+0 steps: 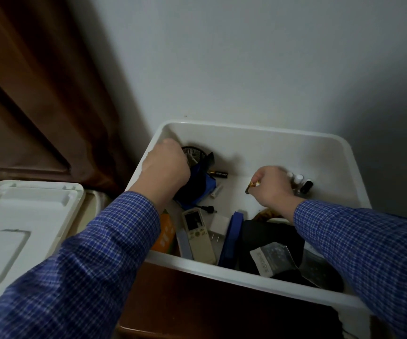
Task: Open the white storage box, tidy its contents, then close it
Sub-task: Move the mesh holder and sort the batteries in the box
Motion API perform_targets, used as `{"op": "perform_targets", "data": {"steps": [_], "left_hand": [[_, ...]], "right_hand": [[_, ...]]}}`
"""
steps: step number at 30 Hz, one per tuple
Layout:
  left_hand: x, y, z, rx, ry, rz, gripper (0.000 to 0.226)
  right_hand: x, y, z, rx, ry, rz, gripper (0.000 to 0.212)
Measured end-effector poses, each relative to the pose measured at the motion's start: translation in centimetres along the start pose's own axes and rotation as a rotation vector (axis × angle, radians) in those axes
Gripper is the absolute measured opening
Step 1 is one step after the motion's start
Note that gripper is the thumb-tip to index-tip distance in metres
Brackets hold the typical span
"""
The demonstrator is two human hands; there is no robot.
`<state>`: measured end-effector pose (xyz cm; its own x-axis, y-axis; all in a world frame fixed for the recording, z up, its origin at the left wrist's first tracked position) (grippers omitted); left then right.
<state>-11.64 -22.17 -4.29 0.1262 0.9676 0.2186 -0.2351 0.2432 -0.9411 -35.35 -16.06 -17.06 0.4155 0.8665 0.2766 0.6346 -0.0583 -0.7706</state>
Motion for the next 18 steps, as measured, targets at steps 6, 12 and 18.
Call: {"op": "perform_targets", "data": {"steps": [6,12,18], "left_hand": [[0.1,0.0,0.3,-0.100,0.081,0.096,0.024],[0.1,-0.1,0.4,-0.117,0.090,0.099,0.025],[0.0,-0.1,0.1,-0.088,0.082,0.115,0.024]], "right_hand": [[-0.3,0.8,-0.6,-0.099,-0.042,0.120,0.016],[-1.0,2.3,-0.4,-0.162,0.030,0.146,0.008],[-1.8,2.2,0.7,-0.322,0.160,0.195,0.023]]}}
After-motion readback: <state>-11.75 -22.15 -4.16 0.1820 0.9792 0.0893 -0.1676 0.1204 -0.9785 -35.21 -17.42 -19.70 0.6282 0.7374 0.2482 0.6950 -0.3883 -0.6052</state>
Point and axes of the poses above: each hand's wrist, its own x-axis away from the middle knuckle, its own y-axis out of the palm, z = x × y, the point moved 6 cm from there along -x, towards the middle knuckle, and after that the axes turned 7 degrees about -z, right-handed, at the moved point
